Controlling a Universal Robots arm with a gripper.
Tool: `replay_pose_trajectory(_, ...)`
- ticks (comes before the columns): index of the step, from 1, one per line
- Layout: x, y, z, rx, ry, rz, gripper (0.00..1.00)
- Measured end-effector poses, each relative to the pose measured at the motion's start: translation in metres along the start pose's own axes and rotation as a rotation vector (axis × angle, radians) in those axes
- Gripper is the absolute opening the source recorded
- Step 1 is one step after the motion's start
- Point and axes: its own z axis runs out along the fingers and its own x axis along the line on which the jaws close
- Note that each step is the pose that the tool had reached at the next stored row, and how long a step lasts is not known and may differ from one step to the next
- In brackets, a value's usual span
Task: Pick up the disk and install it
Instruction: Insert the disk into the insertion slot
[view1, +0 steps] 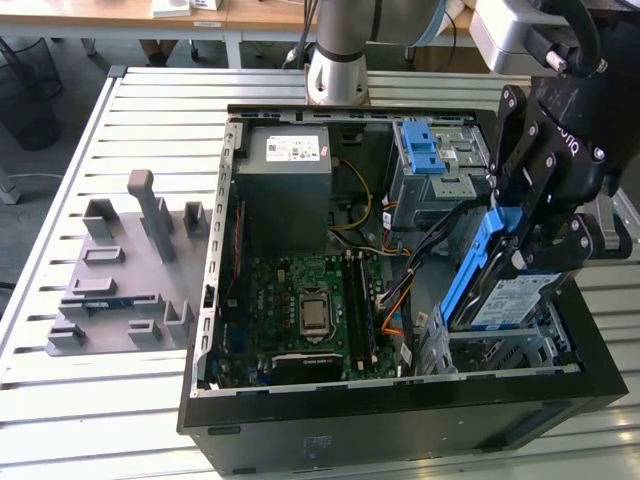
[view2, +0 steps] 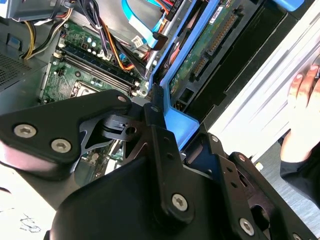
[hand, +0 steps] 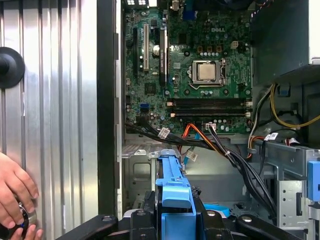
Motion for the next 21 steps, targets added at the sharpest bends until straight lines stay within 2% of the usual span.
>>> replay_pose_trajectory(21,0.0000,-0.0007,0.0091,0.0000,0.0000,0.001,0.36)
